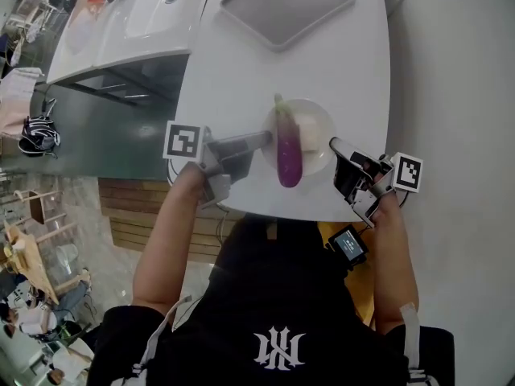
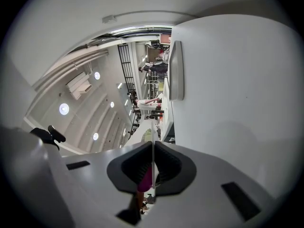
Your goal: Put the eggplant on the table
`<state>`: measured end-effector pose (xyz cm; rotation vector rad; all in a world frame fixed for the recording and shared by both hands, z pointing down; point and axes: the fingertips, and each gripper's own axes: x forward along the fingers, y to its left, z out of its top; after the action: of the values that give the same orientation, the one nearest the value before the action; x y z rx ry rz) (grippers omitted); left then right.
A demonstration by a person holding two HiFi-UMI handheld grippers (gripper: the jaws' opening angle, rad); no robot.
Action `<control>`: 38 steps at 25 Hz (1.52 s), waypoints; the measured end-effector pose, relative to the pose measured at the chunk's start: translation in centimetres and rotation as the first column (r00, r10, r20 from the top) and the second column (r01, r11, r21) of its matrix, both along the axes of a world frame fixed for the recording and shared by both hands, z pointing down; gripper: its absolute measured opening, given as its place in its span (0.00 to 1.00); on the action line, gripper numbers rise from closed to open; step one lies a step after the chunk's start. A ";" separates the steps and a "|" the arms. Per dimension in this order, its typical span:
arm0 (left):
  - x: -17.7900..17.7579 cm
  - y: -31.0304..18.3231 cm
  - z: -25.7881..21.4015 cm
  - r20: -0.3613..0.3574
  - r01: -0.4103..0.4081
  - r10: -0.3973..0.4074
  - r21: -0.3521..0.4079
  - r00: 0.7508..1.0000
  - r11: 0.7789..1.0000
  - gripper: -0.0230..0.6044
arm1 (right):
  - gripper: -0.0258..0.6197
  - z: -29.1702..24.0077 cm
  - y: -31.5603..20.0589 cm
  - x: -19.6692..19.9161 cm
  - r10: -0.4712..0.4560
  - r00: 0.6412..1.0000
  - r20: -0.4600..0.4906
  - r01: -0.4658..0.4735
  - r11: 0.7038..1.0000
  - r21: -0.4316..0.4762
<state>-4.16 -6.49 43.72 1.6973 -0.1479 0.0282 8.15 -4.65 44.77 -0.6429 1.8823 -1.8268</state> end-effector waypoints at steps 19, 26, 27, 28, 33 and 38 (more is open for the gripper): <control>0.5 0.0 1.9 0.196 -0.013 0.006 0.036 0.981 0.999 0.07 | 0.06 1.4 0.2 1.1 0.008 0.968 -0.250 -0.026 0.997 -0.070; 1.5 0.1 3.4 0.281 -0.064 0.045 0.060 0.959 0.996 0.07 | 0.06 2.7 0.2 2.1 0.001 0.938 -0.348 -0.033 0.996 -0.085; 1.6 0.2 3.6 0.299 -0.073 0.050 0.066 0.953 0.995 0.07 | 0.06 2.9 0.3 2.2 -0.001 0.932 -0.364 -0.034 0.995 -0.090; 1.7 0.3 3.7 0.314 -0.081 0.055 0.071 0.948 0.994 0.07 | 0.06 3.0 0.3 2.4 -0.003 0.926 -0.378 -0.035 0.995 -0.095; 2.2 0.5 4.5 0.398 -0.126 0.074 0.105 0.914 0.986 0.09 | 0.06 3.3 0.4 2.7 -0.011 0.911 -0.413 -0.035 0.994 -0.103; 2.1 0.0 5.1 0.457 -0.144 0.070 0.129 0.887 0.981 0.11 | 0.06 3.5 -0.1 2.3 -0.008 0.912 -0.409 -0.035 0.995 -0.097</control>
<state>-2.03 -6.48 48.78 1.8346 -0.4128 0.5110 10.45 -4.71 48.24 -1.1497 2.0365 -1.9003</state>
